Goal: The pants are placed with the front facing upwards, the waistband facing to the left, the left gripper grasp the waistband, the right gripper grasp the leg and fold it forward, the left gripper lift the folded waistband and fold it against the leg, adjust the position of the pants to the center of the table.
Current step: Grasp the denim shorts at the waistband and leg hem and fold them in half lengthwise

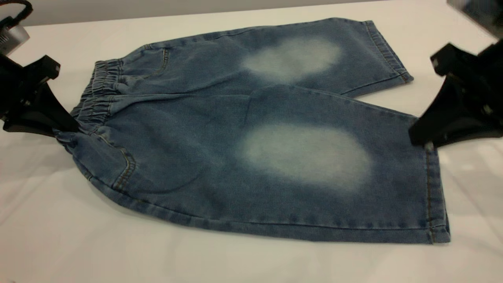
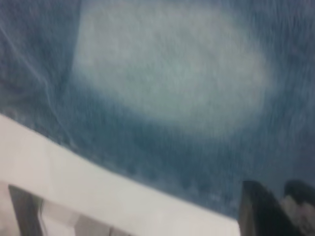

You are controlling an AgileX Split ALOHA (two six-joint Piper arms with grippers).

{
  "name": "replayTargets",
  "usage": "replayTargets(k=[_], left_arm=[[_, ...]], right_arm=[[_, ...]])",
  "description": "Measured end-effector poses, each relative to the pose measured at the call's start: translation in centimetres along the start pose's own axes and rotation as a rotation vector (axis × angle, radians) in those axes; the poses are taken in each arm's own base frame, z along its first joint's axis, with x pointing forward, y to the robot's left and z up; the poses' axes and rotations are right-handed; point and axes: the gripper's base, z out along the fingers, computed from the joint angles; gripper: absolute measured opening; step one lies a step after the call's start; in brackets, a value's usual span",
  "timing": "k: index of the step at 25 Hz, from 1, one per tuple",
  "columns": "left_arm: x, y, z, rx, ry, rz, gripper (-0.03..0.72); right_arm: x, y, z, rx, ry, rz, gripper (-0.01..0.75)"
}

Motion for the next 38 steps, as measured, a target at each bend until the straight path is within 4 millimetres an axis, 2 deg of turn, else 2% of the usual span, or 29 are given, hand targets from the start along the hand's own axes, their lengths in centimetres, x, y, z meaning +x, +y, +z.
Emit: replayTargets(k=[2,7,10,19,38], left_arm=[[0.0,0.0,0.0,0.0,0.0,0.008,0.095],[0.0,0.0,0.0,0.0,0.0,0.013,0.095],[0.0,0.0,0.0,0.0,0.0,0.018,0.095],[0.0,0.0,0.0,0.0,0.0,0.026,0.095],[0.0,0.0,0.0,0.001,0.002,0.036,0.095]], right_arm=[[0.5,-0.5,0.5,0.022,0.061,0.02,0.174],[1.5,-1.8,1.5,0.087,0.175,0.099,0.472],[1.8,-2.3,2.1,0.093,0.211,0.126,0.564],[2.4,-3.8,4.0,0.107,0.263,0.153,0.52],[2.3,-3.7,4.1,0.096,0.245,0.135,0.518]])
